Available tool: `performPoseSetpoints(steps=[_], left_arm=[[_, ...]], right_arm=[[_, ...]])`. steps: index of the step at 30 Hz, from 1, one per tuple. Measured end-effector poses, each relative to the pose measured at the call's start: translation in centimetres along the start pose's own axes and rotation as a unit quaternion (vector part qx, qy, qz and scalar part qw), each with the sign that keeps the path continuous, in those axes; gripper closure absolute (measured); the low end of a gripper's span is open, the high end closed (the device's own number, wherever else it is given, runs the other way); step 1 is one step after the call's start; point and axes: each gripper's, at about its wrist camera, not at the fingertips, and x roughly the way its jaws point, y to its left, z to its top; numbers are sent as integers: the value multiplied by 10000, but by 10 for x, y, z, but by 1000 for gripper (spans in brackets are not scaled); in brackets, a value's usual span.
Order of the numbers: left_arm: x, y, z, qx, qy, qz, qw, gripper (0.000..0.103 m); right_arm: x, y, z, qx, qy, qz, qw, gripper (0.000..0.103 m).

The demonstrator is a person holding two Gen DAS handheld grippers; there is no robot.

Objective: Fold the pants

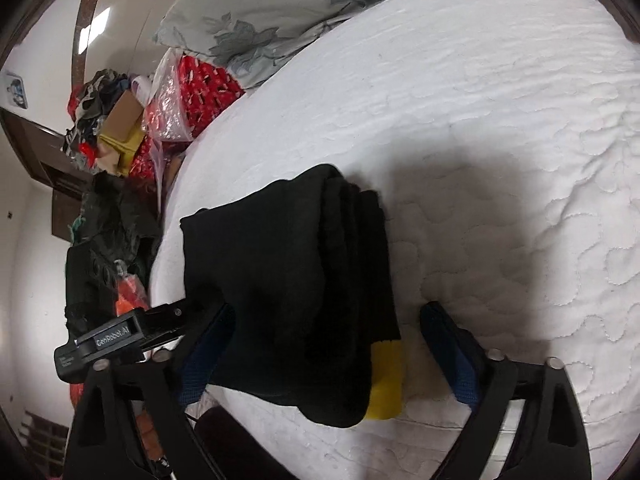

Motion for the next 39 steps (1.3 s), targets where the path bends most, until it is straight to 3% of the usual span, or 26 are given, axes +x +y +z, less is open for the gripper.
performPoseSetpoints(steps=[1,2,4,8,11,15,20,24,27,28,31,34,36,39], left_arm=[[1,-4,1,27,111,-233,9997,64],[1,-8,1,30,194,-272,9994,64],[-5,-11,-1,106,159,-266,9995,69],[-23,-1,-10,-79,196,-559,9982,70],[-36,4,-6,-52,-4,-482,9988,70],[-54,14,23,-100,-308,-337,9989,70],[-83,29,87,-157,-788,18,9968,70],[-77,46,117,-136,-1009,745,9920,70],[-50,65,126,-134,-829,1707,9817,70],[-44,71,125,-80,-774,1874,9792,66],[-51,77,116,-30,-1008,1935,9759,56],[-64,66,100,84,-1293,2238,9660,55],[-69,57,92,112,-1421,2312,9624,54],[-76,48,71,30,-1641,2307,9591,36]], right_arm=[[0,3,1,-107,23,-86,9999,49],[1,5,1,-120,58,-94,9999,60],[-4,13,-1,-188,-17,-193,9996,65],[-16,21,-8,-116,-141,-60,9998,68],[-16,32,-10,-164,-89,48,9998,68],[-1,60,10,-211,-99,159,9996,68],[27,105,58,-292,-206,385,9986,68],[64,135,88,-372,-239,300,9986,67],[104,143,94,-487,42,-266,9985,61],[116,142,94,-530,161,-558,9969,58],[108,147,92,-675,13,-613,9958,54],[83,153,88,-939,-161,-950,9909,42],[64,160,83,-1105,-270,-1266,9854,24],[32,174,67,-1366,-555,-1701,9743,8]])
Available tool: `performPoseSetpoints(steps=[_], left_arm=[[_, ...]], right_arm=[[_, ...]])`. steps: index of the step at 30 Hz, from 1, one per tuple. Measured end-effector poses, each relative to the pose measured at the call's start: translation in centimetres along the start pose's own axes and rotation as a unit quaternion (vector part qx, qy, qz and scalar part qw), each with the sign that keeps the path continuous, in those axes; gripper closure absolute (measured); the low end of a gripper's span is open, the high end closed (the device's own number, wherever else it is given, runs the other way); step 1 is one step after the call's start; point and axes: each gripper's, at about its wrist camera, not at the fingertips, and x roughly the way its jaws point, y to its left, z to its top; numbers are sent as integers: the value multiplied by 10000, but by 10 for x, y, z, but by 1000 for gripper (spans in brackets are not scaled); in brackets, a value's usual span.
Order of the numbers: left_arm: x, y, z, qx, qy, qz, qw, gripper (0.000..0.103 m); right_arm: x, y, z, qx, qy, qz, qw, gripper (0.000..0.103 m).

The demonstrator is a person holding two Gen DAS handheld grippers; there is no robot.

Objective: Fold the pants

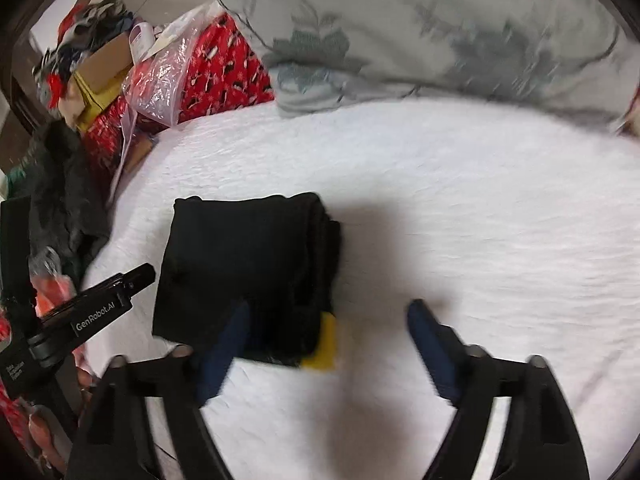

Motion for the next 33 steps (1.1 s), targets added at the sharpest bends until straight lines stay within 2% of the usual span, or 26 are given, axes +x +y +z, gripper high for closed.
performPoseSetpoints(steps=[2,6,8,12,21,26,33], left_arm=[[-11,1,-12,-158,-80,-44,9998,31],[-21,-1,-33,-268,-49,-21,9996,31],[-28,-4,-43,-220,-117,74,9997,31],[-45,-14,-67,8,-289,225,9993,31],[-60,-28,-103,278,-105,-21,9996,31],[-78,-44,-124,586,-429,141,9973,31],[-94,-55,-132,698,-516,-165,9961,31]], right_arm=[[-25,3,-12,-179,-230,-425,9987,0],[-60,3,-36,-419,-574,-918,9932,0],[-67,0,-46,-432,-538,-1063,9919,0],[-82,-7,-71,-396,-675,-1044,9915,0],[-110,-32,-109,-39,-928,-642,9936,0],[-118,-45,-133,77,-1001,-705,9924,0],[-135,-50,-154,170,-1197,-777,9896,0]])
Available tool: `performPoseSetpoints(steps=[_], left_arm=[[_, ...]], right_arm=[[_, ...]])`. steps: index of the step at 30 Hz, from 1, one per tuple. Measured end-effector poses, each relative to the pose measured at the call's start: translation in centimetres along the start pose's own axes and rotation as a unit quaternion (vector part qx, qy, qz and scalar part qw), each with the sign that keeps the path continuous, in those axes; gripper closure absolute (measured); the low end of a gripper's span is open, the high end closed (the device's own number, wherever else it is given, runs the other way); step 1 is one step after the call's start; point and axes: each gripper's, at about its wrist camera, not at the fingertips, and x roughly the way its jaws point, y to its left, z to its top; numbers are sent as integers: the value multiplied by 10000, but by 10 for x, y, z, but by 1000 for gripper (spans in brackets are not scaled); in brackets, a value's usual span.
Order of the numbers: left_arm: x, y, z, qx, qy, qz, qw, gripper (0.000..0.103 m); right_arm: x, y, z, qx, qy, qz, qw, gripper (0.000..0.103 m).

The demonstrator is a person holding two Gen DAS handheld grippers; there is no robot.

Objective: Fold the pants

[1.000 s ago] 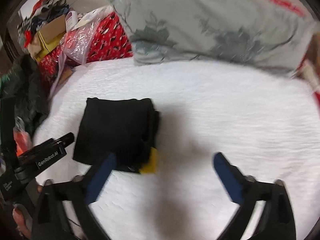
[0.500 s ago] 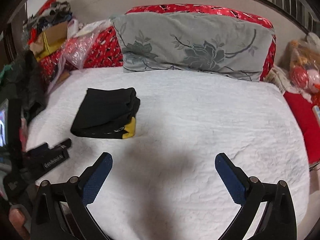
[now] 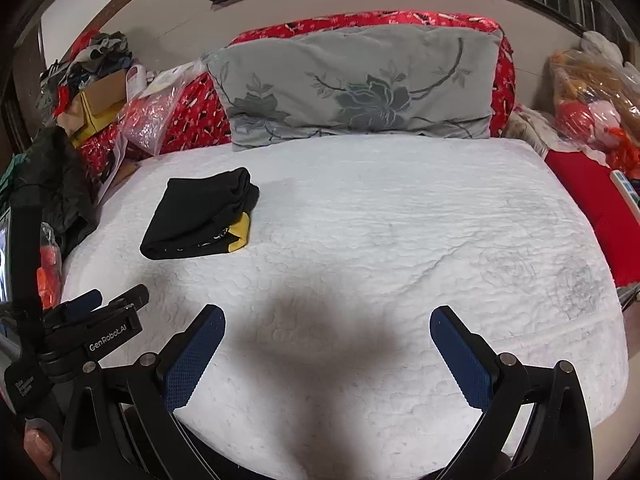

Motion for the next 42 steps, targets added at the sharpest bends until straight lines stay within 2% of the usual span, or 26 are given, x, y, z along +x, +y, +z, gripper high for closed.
performPoseSetpoints(steps=[3,8,16,29,39,42], left_arm=[[-3,-4,-1,74,-46,-91,9999,31],[-11,-4,-4,76,-151,-107,9998,31],[-25,9,-4,-78,-440,29,9990,31],[-35,4,-2,-24,-445,-310,9985,31],[-49,6,11,-203,-667,-440,9966,31],[-48,4,9,-173,-654,-362,9971,31]], right_arm=[[-5,4,1,-230,-131,-124,9996,0],[-9,4,5,-235,-249,-57,9994,0],[-4,7,2,-344,-214,50,9992,0],[-3,8,2,-272,-109,-1,9996,0],[1,3,3,-120,-12,-16,9999,0],[2,1,3,-80,8,-36,10000,0]])
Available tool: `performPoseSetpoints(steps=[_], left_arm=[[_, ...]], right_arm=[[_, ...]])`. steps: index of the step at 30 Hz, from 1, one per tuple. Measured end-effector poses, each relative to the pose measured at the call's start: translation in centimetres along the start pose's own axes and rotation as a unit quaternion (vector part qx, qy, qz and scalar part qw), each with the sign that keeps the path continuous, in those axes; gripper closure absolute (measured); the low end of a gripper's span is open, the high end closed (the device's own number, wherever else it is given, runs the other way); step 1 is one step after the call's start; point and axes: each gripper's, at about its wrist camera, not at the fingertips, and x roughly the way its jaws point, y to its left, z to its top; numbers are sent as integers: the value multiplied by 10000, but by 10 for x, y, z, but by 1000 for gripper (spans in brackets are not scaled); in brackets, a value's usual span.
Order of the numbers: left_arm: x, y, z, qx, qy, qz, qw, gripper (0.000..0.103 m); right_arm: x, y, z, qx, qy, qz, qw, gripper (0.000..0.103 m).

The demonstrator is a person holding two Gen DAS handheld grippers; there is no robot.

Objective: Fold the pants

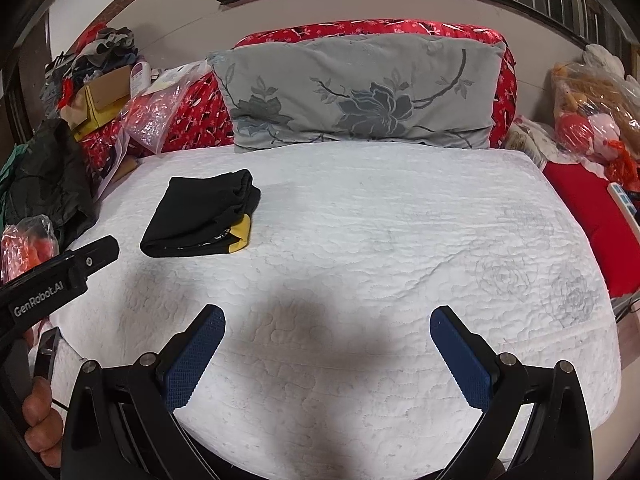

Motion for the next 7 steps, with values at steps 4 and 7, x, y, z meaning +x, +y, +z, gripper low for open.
performPoseSetpoints(steps=[4,7], left_arm=[[4,0,-3,4,115,47,9999,31],[5,1,-4,-58,143,75,9999,31]], right_arm=[[1,-2,-2,48,41,-22,10000,0],[2,-2,-2,56,66,-49,10000,0]])
